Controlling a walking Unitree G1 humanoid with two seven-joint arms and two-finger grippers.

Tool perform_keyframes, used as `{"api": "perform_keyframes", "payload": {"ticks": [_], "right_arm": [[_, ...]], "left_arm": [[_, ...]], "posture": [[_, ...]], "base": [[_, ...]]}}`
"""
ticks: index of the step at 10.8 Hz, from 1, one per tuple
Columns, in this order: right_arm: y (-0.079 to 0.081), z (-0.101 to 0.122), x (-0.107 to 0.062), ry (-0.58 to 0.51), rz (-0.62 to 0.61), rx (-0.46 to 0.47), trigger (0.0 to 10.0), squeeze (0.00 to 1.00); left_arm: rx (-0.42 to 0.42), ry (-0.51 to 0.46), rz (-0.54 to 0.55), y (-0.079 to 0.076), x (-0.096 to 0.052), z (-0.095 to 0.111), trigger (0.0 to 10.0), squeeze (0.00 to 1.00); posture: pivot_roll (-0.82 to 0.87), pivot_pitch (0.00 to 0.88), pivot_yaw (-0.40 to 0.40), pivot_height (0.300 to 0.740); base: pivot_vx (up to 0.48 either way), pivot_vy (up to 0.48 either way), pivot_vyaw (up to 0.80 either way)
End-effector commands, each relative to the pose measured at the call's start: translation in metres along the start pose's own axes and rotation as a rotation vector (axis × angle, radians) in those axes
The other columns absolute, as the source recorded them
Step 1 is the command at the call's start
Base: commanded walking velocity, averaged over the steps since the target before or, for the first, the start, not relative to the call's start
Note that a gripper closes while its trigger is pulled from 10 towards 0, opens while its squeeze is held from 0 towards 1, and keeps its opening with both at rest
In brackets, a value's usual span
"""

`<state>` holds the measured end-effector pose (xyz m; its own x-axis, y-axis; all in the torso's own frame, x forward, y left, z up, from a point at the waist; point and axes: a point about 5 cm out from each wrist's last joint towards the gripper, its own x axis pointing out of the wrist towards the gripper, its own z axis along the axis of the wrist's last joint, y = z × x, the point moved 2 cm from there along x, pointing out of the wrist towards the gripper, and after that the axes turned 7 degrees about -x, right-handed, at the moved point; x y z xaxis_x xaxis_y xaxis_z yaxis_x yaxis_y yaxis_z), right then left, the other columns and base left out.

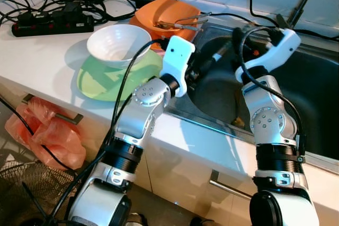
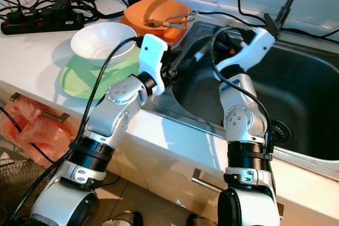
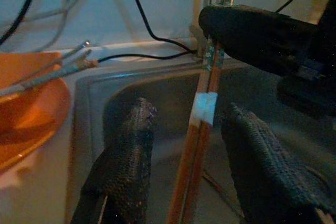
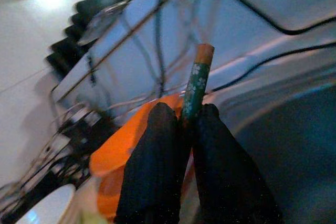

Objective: Kitchen organization

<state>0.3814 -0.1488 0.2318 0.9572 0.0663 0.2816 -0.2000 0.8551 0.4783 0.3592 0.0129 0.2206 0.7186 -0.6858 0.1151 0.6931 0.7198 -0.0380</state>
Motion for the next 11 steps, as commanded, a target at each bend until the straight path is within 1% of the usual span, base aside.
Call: {"api": "perform_keyframes", "payload": {"ticks": [1, 4, 6, 7, 8, 11], "right_arm": [[-0.015, -0.004, -0.001, 0.021, -0.082, -0.013, 0.0, 0.0], [-0.033, 0.004, -0.001, -0.021, -0.172, -0.066, 0.0, 0.0], [-0.046, 0.014, -0.002, -0.062, -0.241, -0.086, 0.0, 0.0], [-0.049, 0.016, -0.002, -0.061, -0.246, -0.146, 6.4, 0.0], [-0.048, 0.013, -0.002, -0.057, -0.24, -0.176, 10.0, 0.0], [-0.051, -0.006, -0.006, -0.001, -0.224, -0.306, 10.0, 0.0]], "left_arm": [[0.005, -0.014, -0.032, -0.006, 0.0, 0.004, 10.0, 0.0], [0.0, -0.017, -0.037, -0.006, 0.0, 0.004, 10.0, 0.0], [-0.002, -0.02, -0.039, -0.007, 0.0, 0.005, 10.0, 0.0], [-0.003, -0.02, -0.038, -0.006, 0.0, 0.005, 10.0, 0.0], [-0.003, -0.02, -0.037, -0.006, 0.0, 0.004, 10.0, 0.0], [-0.006, -0.019, -0.023, -0.004, -0.001, 0.002, 10.0, 0.0]], "posture": [[0.05, 0.094, 0.006, 0.74], [0.04, 0.095, 0.005, 0.74], [0.04, 0.096, 0.005, 0.74], [0.04, 0.097, 0.005, 0.74], [0.04, 0.097, 0.004, 0.74], [0.04, 0.097, 0.002, 0.74]], "base": [[0.0, 0.0, 0.0], [0.0, 0.0, 0.0], [0.0, 0.0, 0.0], [0.0, 0.0, 0.0], [0.0, 0.0, 0.0], [0.0, 0.0, 0.0]]}}
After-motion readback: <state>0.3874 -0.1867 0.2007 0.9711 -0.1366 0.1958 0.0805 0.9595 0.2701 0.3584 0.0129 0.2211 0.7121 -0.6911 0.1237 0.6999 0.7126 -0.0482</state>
